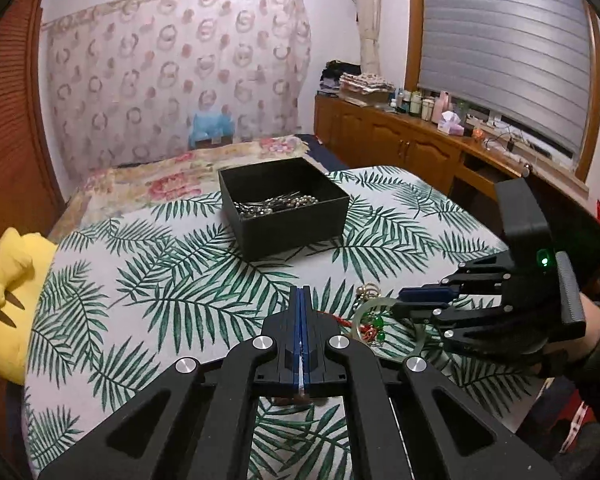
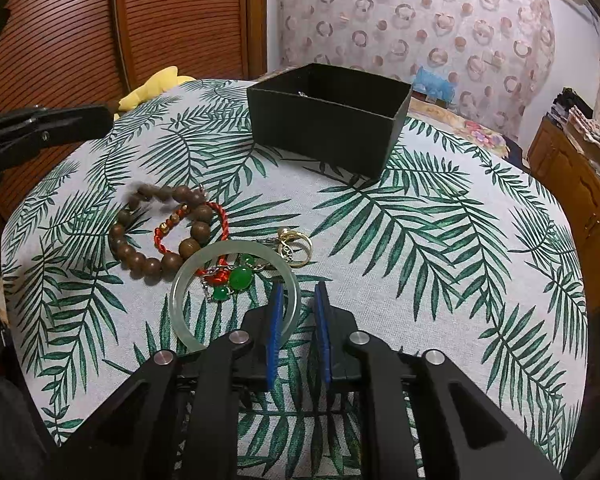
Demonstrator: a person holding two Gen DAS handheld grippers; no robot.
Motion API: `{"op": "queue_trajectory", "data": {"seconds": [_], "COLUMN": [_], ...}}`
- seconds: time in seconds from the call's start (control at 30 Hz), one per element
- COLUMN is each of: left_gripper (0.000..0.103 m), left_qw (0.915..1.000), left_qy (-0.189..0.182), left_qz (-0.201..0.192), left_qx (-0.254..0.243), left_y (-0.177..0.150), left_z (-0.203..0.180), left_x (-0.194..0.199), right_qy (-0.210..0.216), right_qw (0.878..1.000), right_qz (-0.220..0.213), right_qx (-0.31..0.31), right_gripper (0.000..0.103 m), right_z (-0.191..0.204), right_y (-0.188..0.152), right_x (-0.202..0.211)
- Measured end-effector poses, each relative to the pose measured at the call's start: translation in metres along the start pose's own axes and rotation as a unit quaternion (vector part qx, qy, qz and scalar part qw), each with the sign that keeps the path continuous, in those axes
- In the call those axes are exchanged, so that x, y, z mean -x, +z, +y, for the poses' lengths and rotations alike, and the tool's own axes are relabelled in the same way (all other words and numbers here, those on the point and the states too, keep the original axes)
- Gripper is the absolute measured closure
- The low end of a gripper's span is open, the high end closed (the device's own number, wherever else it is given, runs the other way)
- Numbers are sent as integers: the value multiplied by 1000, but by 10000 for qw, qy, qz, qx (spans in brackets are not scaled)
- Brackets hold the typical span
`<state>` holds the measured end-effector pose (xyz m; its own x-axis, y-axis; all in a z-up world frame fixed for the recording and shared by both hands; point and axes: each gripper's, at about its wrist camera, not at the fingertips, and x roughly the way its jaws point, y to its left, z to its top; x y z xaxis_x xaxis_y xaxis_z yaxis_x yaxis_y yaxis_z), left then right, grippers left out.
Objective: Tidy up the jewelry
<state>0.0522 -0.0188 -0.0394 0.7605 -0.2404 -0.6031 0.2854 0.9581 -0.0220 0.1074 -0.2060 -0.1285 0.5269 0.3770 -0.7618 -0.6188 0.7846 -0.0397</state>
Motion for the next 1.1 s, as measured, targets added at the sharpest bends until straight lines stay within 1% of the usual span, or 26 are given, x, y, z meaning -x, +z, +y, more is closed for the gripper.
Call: {"op": "queue_trajectory", "data": {"seconds": [0.07,0.17,0.2,0.27,0.3,0.33,0.4,0.53,0.6,0.67,0.77,0.93,1.1], "left_gripper": [103,103,103,99,94,86,78,78,78,86,87,87,87], "left_qw": [10000,9995,9991,9979,9975,9972,9958,9933,9936,9936,9941,9974,9993], "left_qy": [64,99,163,193,199,210,191,195,228,217,209,236,202], "left_qz": [68,292,395,624,675,718,897,1139,1108,1109,1053,673,276], "left_qx": [-6,65,69,42,41,39,30,-45,-73,-73,-151,-109,-140], "left_y": [-2,-8,-11,-17,-20,-23,-28,-34,-35,-34,-34,-19,3], "left_z": [1,9,12,16,18,19,22,22,22,22,21,16,7], "left_x": [-4,-14,-18,-27,-30,-33,-42,-57,-60,-62,-61,-43,-23], "right_qy": [5,-6,-1,-10,2,11,-10,-88,-140,-182,-204,-190,-176], "right_qw": [10000,10000,10000,10000,10000,10000,9999,9991,9987,9984,9982,9978,9969], "right_qz": [0,-1,-2,-5,-15,-33,-132,-378,-448,-519,-560,-632,-766], "right_qx": [-5,5,24,71,88,87,95,148,174,140,86,-33,-32], "right_gripper": [87,87,93,95,95,95,95,95,95,95,95,95,95], "right_z": [0,0,1,3,4,5,6,7,7,4,-3,-12,-19], "right_y": [0,0,0,1,1,2,4,11,13,15,16,20,30], "right_x": [0,0,0,0,0,1,6,23,29,34,37,40,45]}}
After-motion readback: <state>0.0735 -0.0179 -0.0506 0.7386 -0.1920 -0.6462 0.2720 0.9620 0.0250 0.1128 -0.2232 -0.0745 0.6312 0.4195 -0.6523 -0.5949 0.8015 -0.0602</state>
